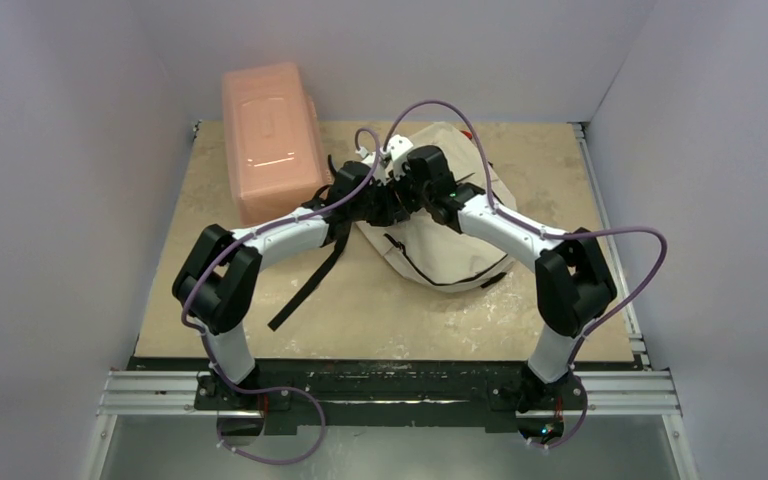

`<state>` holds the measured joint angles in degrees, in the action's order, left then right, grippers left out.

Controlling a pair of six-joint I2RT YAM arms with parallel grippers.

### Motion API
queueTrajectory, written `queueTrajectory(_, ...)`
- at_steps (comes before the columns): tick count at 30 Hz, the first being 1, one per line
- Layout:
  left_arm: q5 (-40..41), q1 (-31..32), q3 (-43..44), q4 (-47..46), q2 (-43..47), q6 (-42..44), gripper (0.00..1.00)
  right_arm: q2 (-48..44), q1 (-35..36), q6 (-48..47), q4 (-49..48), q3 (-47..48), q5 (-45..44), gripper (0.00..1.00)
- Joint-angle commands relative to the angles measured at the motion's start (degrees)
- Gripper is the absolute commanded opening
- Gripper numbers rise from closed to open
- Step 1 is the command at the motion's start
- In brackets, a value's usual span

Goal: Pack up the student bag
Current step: Zip the student bag at the center of the board.

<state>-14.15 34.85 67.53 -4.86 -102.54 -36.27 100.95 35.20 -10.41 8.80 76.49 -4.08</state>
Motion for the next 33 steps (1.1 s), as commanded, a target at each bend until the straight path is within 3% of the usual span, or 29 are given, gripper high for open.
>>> queueTrajectory(1,-1.8,-0.1,-0.4,-0.4,0.0,-1.6,0.00,-3.2,1.0,3.2,-4.5,-0.6,-5.4,0.00)
queueTrajectory(5,-0.1,-1.0,-0.6,2.5,-0.4,-3.4,0.00,-12.6,0.1,11.7,-11.1,-6.5,-15.3,0.00)
queueTrajectory(7,0.7,-1.1,-1.4,2.7,-0.2,-4.0,0.00,-19.1,-4.0,17.8,-18.1,-12.5,-17.1,0.00)
queueTrajectory(11,1.9,-1.1,-2.8,3.1,0.6,-3.9,0.00,-25.5,-20.8,30.9,-28.2,-22.5,-5.1,0.00)
queueTrajectory(15,2.9,-1.1,-2.0,7.5,0.7,-2.7,0.00,-20.1,-31.2,32.5,-34.1,-22.7,3.3,0.00)
queueTrajectory(19,3.8,-1.1,-3.4,7.5,2.9,-1.5,0.00,-13.3,-37.8,32.0,-35.1,-19.2,5.1,0.00)
queueTrajectory(29,2.1,-0.9,-3.8,8.8,3.6,0.0,0.00,-3.2,-43.9,26.5,-35.9,-12.4,8.9,0.00)
queueTrajectory(32,0.7,-0.9,-2.2,10.2,3.5,0.7,0.00,-2.9,-43.3,26.7,-27.4,-8.1,14.4,0.00)
queueTrajectory(33,0.2,-0.8,-1.2,11.2,3.5,0.8,0.00,-3.1,-42.7,26.8,-23.7,-7.0,13.9,0.12)
